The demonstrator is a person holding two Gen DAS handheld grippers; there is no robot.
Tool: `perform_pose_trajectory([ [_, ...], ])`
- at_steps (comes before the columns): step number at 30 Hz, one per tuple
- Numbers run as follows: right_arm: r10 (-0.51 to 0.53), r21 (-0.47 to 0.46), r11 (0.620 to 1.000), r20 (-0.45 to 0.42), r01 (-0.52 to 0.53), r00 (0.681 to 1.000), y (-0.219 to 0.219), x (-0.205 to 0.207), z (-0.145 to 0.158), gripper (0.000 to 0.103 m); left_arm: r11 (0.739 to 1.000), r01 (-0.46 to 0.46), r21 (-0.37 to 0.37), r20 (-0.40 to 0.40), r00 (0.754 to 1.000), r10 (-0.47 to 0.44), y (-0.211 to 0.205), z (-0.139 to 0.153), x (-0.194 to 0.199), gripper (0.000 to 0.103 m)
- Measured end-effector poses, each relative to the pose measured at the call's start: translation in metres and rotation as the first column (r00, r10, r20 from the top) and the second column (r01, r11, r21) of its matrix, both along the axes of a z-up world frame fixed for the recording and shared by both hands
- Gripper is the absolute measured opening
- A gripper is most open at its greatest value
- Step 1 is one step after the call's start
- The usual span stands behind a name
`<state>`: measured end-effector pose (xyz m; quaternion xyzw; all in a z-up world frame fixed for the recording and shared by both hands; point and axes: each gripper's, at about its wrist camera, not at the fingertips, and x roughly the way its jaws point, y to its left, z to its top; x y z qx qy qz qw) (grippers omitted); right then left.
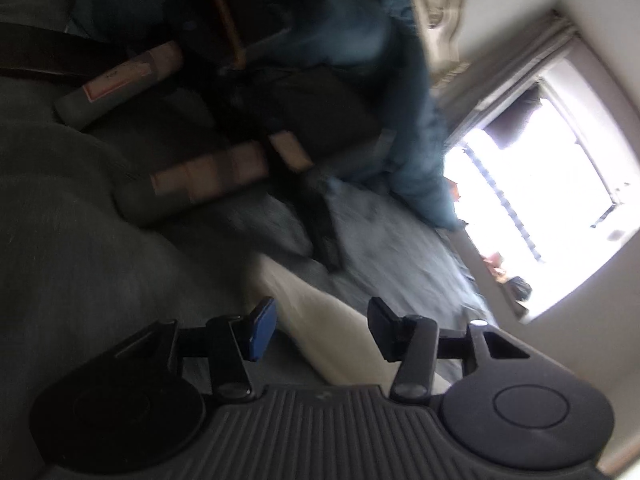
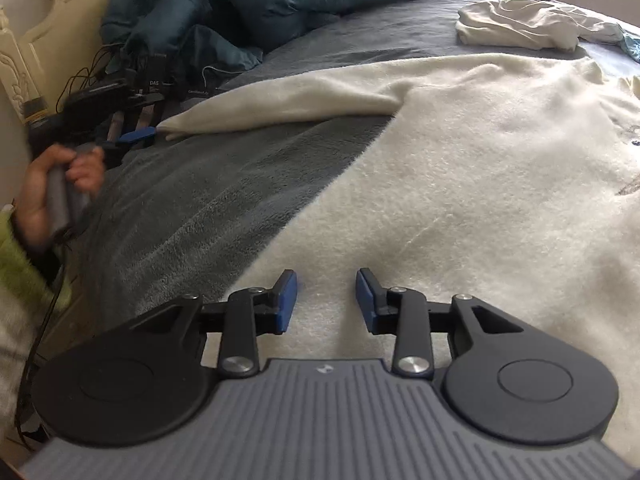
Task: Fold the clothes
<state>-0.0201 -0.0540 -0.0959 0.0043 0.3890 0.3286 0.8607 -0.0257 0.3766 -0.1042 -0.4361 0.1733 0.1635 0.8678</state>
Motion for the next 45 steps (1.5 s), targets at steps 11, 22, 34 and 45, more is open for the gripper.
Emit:
perform_pose_trajectory([
  [11,0.014,-0.034,0.999,0.033,-0.013,0.999,0.007,-0.006,0.000,0.042,1.000,-0.025,0.004,-0.070,0.997,0.025,0.018,-0.012,0.040,0.034],
  [22,0.004,0.007,1.000,0.030,-0.004,1.000,0.003,-0.003,-0.003,0.043,0.988,0.025,0.153,0.140,0.989,-0.047,-0.040,0.047,0.013,0.014],
  [34,-0.116,0.106,0.987,-0.022,0.118,0.993,-0.043,-0.016,0.012,0.043,0.602,0.503,0.621,0.317,0.541,-0.779,-0.286,0.149,-0.022,0.013],
  [45,-0.337,0.082,0.937,-0.054,0.341,0.940,-0.157,-0.073,0.017,0.044,0.279,0.768,0.577,0.028,0.323,-0.946,-0.344,0.034,-0.032,0.013],
])
